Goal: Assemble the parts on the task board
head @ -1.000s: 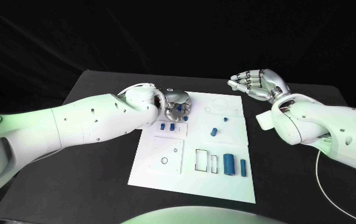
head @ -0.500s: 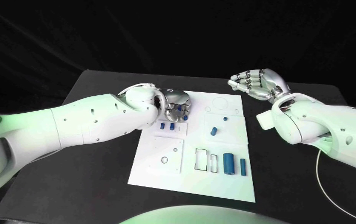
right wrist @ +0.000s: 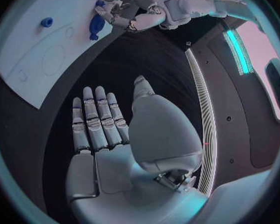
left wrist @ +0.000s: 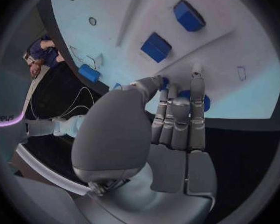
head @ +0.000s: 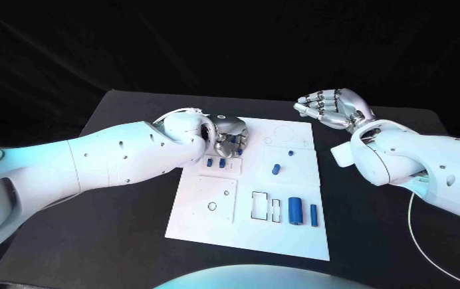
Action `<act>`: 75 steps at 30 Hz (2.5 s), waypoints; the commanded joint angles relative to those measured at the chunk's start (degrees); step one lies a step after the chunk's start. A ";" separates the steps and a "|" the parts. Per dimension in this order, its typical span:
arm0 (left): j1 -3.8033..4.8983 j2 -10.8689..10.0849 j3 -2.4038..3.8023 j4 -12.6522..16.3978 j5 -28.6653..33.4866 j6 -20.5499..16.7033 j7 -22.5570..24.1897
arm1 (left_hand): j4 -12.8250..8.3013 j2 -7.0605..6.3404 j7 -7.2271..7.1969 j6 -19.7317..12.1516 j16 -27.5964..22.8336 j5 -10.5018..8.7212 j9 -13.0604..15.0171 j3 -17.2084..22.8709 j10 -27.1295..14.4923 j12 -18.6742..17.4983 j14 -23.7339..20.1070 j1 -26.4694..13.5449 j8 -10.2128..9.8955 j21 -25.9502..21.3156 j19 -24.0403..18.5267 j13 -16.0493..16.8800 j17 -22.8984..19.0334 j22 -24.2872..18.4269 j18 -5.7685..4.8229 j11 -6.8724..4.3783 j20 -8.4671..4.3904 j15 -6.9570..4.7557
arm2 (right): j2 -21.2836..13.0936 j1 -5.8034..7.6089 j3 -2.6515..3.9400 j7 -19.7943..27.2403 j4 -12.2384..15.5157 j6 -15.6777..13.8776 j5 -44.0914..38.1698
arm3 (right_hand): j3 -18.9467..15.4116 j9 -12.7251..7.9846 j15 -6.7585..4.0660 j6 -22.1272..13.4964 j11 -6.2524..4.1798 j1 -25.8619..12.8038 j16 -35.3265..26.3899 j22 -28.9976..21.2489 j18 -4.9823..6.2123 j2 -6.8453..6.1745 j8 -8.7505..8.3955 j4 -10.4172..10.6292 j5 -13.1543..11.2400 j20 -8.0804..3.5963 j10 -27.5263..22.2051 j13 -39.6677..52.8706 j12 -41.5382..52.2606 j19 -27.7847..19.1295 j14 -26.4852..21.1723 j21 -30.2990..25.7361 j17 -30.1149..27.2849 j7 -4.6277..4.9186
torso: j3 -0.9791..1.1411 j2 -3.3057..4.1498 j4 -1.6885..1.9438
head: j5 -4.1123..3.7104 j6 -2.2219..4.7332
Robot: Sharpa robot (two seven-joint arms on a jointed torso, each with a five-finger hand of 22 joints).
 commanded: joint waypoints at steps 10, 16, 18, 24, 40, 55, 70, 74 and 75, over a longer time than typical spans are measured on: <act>-0.05 0.48 -0.01 -0.06 0.05 0.94 0.35 | -0.59 0.44 -0.24 1.94 1.25 -0.01 0.10 1.23 1.34 -0.46 1.03 -0.76 -0.25 1.08 -0.20 -0.25 1.28 0.58 0.80 -0.27 -0.45 -0.18 | 0.01 0.01 0.01 0.10 0.21 0.64 -0.65 | -0.07 -0.09 0.14 0.35 -0.02 0.19 0.07 -0.06 0.14 0.52 0.02 -0.07 -0.16 0.05 0.36 -0.08 -0.28 0.10 0.43 0.13 -0.05 3.23 | 0.00 -0.01 -0.03 | 0.06 -0.03; -0.05 0.47 -0.01 -0.23 0.69 0.91 0.94 | -1.12 1.17 -0.66 4.26 1.88 -0.05 0.64 1.68 3.41 -0.63 1.58 -1.38 0.22 2.05 0.06 -0.27 1.63 1.57 0.71 -0.90 -0.73 -0.67 | -0.01 0.02 0.01 0.06 0.20 0.56 -1.05 | -0.07 -0.09 0.14 0.35 -0.02 0.19 0.07 -0.06 0.14 0.52 0.02 -0.07 -0.16 0.05 0.36 -0.08 -0.28 0.10 0.43 0.13 -0.05 3.23 | 0.02 -0.01 0.04 | 0.10 -0.11; -0.05 0.48 -0.01 -0.27 0.91 0.56 1.25 | -1.23 1.30 -0.80 4.82 1.91 -0.01 0.82 1.71 3.89 -0.72 1.55 -1.58 0.34 2.11 -0.07 -0.27 1.47 1.59 0.72 -1.05 -0.80 -0.79 | 0.01 0.03 0.01 0.04 0.18 0.51 -1.88 | -0.20 -0.14 0.14 0.38 -0.04 0.15 0.07 -0.12 0.11 0.55 0.00 -0.02 -0.16 0.05 0.38 -0.09 -0.35 0.08 0.47 0.15 -0.08 3.21 | 0.01 -0.02 0.04 | 0.13 0.06; -0.05 0.48 -0.02 -0.41 1.30 -1.22 1.28 | -2.06 1.88 -0.99 5.98 2.32 0.04 1.27 2.34 5.26 -1.39 2.04 -1.44 0.27 2.83 0.26 -0.39 2.02 2.45 0.61 -1.41 -1.14 -1.17 | 0.08 0.03 0.01 -0.16 0.15 0.46 -2.91 | -0.21 -0.15 0.15 0.38 -0.04 0.16 0.05 -0.16 0.10 0.60 0.00 -0.02 -0.15 0.05 0.38 -0.09 -0.37 -0.01 0.45 0.13 -0.10 3.21 | 0.00 -0.02 0.00 | 0.24 0.13; -0.06 -0.50 0.16 0.14 2.83 -6.49 2.21 | -4.50 1.69 -0.23 5.60 3.06 0.13 1.51 4.64 6.71 -4.87 3.03 -1.39 -2.03 5.01 1.15 -1.10 3.05 4.77 0.30 -0.86 -1.25 -0.83 | 0.12 0.03 0.01 -0.49 0.12 0.21 -3.18 | -0.14 -0.17 0.16 0.41 -0.05 0.36 0.02 -0.17 0.09 0.72 -0.01 -0.11 -0.11 0.05 0.41 -0.09 -0.40 0.05 0.40 0.15 -0.13 3.19 | -0.03 -0.09 0.00 | 0.18 0.54; 0.01 -6.59 2.42 5.80 7.97 -6.21 2.25 | -4.94 1.42 -0.16 6.24 3.31 0.05 1.86 5.13 7.90 -6.75 3.48 -2.47 -2.65 5.95 1.63 -1.22 3.13 5.90 0.12 -0.79 -1.13 -0.74 | 0.17 0.02 0.01 -0.30 0.03 0.20 -3.17 | -0.12 -0.19 0.16 0.43 -0.06 0.46 -0.01 -0.19 0.08 0.77 -0.02 -0.13 -0.11 0.04 0.43 -0.09 -0.42 0.05 0.37 0.16 -0.15 3.18 | 0.00 -0.13 0.08 | 0.29 0.75; 0.00 -9.92 2.83 5.53 8.87 -3.12 1.00 | -5.04 1.15 -0.24 6.43 3.36 -0.04 1.99 5.06 8.29 -7.30 3.54 -2.88 -2.83 6.07 1.66 -1.20 3.10 6.10 0.09 -0.84 -1.11 -0.77 | 0.12 0.02 0.01 -0.25 -0.02 0.20 -3.13 | -0.16 -0.22 0.17 0.44 -0.05 0.49 -0.04 -0.20 0.06 0.81 -0.03 -0.11 -0.12 0.04 0.45 -0.09 -0.47 0.11 0.33 0.18 -0.19 3.18 | -0.07 -0.02 0.07 | -0.26 0.76; -0.02 -10.09 2.70 4.98 8.82 -1.45 0.82 | -5.05 1.10 -0.33 6.59 3.21 -0.09 2.07 5.03 8.45 -7.54 3.30 -3.06 -2.86 5.84 1.30 -1.19 2.47 5.70 0.17 -0.88 -1.09 -0.79 | 0.04 0.02 0.01 -0.26 0.02 0.19 -3.11 | -0.18 -0.22 0.17 0.45 -0.05 0.47 -0.05 -0.21 0.06 0.84 -0.04 -0.08 -0.13 0.04 0.46 -0.09 -0.48 0.11 0.33 0.18 -0.19 3.18 | -0.07 0.00 0.05 | -0.15 0.58; -0.03 -10.10 2.67 4.88 8.81 -1.20 0.83 | -5.05 1.05 -0.35 6.64 3.13 -0.12 2.11 5.02 8.44 -7.76 3.17 -3.17 -2.90 5.69 1.08 -1.21 2.21 5.47 0.22 -0.88 -1.09 -0.78 | 0.01 0.02 0.01 -0.23 0.04 0.17 -3.11 | -0.18 -0.22 0.17 0.45 -0.05 0.47 -0.05 -0.21 0.06 0.84 -0.04 -0.08 -0.13 0.04 0.46 -0.09 -0.48 0.11 0.33 0.18 -0.19 3.18 | -0.06 -0.02 0.09 | -0.06 0.58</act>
